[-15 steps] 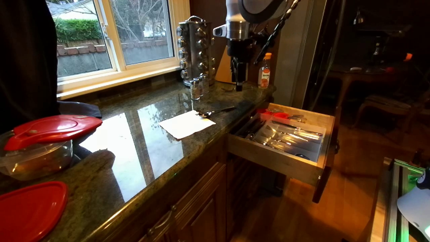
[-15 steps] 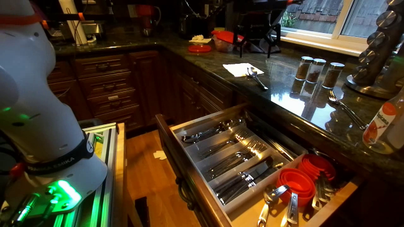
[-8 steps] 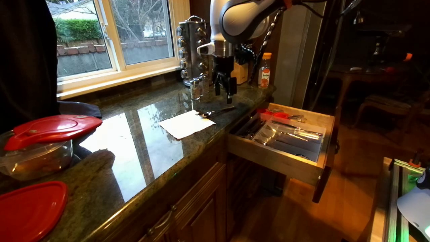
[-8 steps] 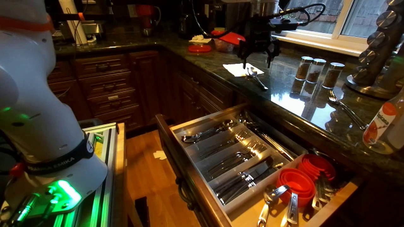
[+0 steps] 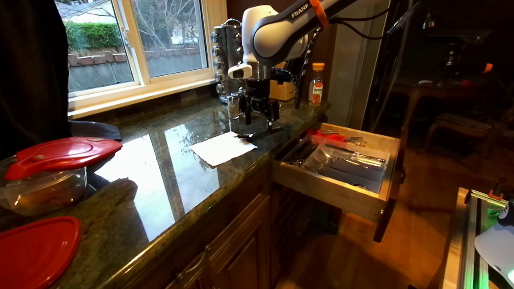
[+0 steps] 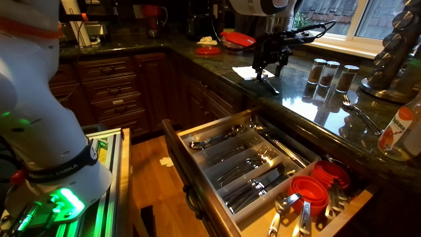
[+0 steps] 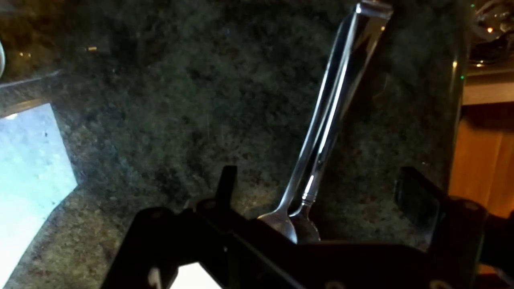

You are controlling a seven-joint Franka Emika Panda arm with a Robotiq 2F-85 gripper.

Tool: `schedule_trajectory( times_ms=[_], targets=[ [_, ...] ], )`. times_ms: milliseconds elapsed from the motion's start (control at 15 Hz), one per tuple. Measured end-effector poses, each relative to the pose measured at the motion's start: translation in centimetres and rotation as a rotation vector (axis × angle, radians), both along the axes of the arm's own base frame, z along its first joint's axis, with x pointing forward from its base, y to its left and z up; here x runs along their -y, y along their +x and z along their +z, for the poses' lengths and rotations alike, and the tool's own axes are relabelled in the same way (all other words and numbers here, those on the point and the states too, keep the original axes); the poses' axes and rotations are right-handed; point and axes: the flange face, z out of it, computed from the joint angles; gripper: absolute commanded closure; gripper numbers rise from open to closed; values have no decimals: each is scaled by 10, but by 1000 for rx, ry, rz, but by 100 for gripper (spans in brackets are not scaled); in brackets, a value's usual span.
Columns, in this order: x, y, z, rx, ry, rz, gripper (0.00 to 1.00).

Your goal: Put the two spoons into the drawer

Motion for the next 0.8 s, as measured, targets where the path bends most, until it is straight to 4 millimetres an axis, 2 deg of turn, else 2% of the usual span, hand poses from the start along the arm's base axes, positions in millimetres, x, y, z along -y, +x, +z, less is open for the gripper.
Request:
schedule_trajectory(
  times_ms=[67,133,400,667,733,800],
  targets=[
    [1,2,-3,-3,1,31,26],
    [1,4,-6,-6,2,58,32],
    [1,8,-15,-16,4,116,65],
    [0,11,-10,-3,6,117,94],
    [-1,12,-8,1,6,108,100],
    [-1,13,-5,7,8,90,100]
  ],
)
